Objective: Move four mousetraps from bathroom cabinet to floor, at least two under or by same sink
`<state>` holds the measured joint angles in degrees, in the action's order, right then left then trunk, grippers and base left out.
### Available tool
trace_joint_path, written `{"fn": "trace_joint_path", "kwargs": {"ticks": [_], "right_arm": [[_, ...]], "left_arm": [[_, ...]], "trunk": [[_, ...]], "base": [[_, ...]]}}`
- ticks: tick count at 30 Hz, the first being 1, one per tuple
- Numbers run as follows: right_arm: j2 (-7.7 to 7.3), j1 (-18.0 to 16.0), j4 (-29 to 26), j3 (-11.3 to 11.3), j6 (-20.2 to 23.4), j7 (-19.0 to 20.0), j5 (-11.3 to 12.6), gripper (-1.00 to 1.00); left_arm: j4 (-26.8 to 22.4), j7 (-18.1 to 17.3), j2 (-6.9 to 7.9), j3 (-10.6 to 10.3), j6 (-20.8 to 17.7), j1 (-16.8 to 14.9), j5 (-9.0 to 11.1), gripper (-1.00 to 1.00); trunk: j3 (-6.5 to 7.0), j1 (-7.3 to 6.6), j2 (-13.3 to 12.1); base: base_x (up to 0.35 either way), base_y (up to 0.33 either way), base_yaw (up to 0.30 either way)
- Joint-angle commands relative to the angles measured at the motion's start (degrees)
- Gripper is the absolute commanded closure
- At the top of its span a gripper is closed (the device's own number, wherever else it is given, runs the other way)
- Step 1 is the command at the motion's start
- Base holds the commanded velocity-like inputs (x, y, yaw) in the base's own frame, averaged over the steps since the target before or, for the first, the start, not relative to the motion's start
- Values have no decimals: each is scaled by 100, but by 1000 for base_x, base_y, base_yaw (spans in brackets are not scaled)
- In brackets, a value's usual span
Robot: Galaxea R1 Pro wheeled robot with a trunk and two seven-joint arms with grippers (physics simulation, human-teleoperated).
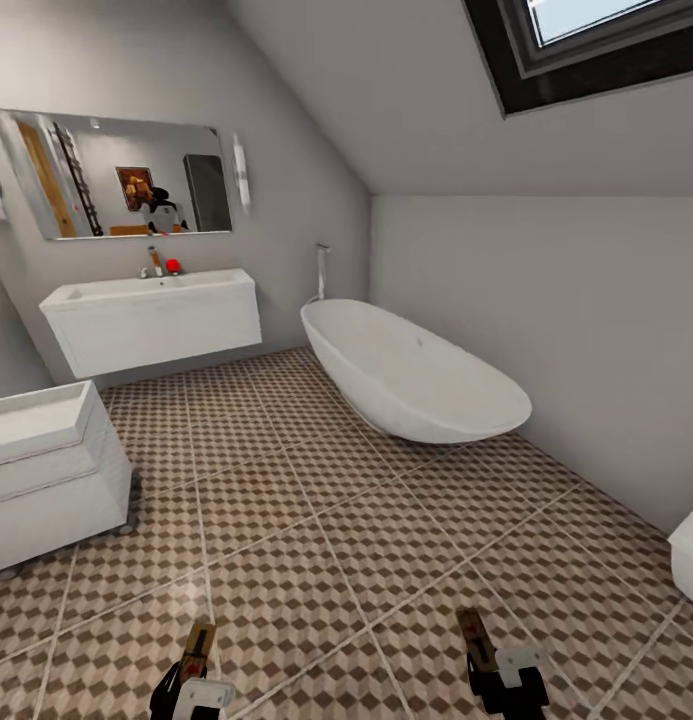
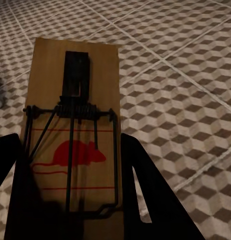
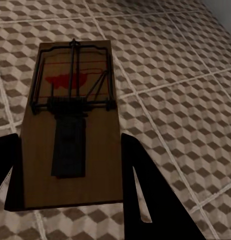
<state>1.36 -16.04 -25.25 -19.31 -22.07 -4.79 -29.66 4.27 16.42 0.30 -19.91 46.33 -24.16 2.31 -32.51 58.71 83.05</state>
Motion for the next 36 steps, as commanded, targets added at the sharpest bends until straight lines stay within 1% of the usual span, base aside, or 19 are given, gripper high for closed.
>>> {"fn": "trace_joint_path", "kwargs": {"ticks": [1,18,36], "right_arm": [[5,-4,3,-38,-25,5,-40,100],[5,-4,3,-38,-25,6,-40,100],[5,-4,3,-38,-25,7,-40,100]], "left_arm": [[21,20,-4,-48,26,-9,20,100],[21,19,-4,-48,26,-9,22,100],[21,27,-4,-48,26,-9,24,100]], "trunk": [[-5,2,3],[-5,2,3],[-5,2,3]], "base": [[245,-94,255],[307,-99,255],[338,-6,255]]}}
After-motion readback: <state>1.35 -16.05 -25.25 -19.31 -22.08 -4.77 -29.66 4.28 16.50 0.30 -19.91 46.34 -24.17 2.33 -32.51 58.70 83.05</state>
